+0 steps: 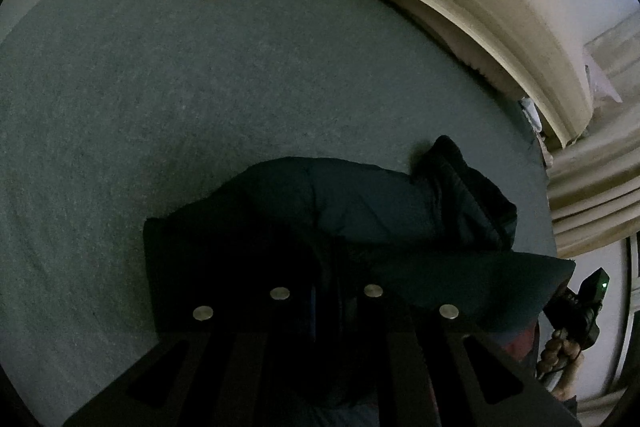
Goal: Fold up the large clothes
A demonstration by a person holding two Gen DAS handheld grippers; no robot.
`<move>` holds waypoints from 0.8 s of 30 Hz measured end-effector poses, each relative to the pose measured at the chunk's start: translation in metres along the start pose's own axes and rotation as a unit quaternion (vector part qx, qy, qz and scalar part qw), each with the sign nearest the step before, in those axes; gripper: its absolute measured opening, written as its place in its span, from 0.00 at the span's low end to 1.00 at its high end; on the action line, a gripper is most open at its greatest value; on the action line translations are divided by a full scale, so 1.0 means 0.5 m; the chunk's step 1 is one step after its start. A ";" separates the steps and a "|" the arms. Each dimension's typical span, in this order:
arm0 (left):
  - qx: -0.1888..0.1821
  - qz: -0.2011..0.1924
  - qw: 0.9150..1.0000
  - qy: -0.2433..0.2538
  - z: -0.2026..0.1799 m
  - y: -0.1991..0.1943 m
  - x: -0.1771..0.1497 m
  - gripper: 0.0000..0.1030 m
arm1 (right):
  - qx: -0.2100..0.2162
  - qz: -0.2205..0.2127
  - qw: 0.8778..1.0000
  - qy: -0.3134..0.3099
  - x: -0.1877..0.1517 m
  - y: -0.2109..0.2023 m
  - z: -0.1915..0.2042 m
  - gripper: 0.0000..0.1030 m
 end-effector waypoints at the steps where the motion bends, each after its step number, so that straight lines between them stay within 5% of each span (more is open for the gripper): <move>1: 0.004 -0.001 1.000 0.004 -0.002 -0.001 0.001 0.08 | -0.002 0.000 1.000 0.000 0.000 -0.001 0.000 0.10; 9: 0.021 -0.016 0.999 0.032 -0.017 -0.020 0.003 0.09 | 0.009 -0.002 1.000 0.027 0.003 -0.013 0.002 0.16; 10: 0.013 -0.013 0.999 0.027 -0.016 -0.024 0.004 0.09 | 0.015 -0.003 0.999 0.032 0.005 -0.021 0.004 0.26; 12: -0.010 -0.006 1.000 0.011 -0.014 -0.037 0.008 0.13 | 0.041 -0.011 0.998 0.044 0.013 -0.041 0.014 0.66; 13: -0.030 -0.004 1.000 -0.003 -0.014 -0.047 0.011 0.15 | 0.046 -0.024 0.997 0.049 0.020 -0.057 0.019 0.95; 14: -0.055 0.002 0.998 -0.021 -0.015 -0.057 0.015 0.26 | 0.046 -0.044 0.997 0.049 0.030 -0.078 0.024 1.00; 15: -0.081 0.007 0.996 -0.038 -0.016 -0.065 0.016 0.47 | 0.054 -0.054 0.996 0.046 0.037 -0.091 0.030 1.00; 17: -0.155 -0.011 0.983 -0.096 -0.015 -0.105 0.039 0.62 | 0.075 -0.071 0.994 0.047 0.053 -0.127 0.045 1.00; 21: -0.222 -0.078 0.960 -0.149 0.006 -0.200 0.093 0.71 | 0.079 -0.108 0.991 0.017 0.071 -0.192 0.062 1.00; 24: -0.172 -0.106 0.975 -0.091 0.018 -0.232 0.103 0.72 | 0.064 -0.119 0.991 -0.023 0.061 -0.222 0.057 1.00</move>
Point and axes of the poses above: each gripper's, at about its wrist camera, not at the fingertips, and y roughly the way its jaws point, z to its left, x to its top, the point moved 9 cm from there along y, roughly the way its jaws point
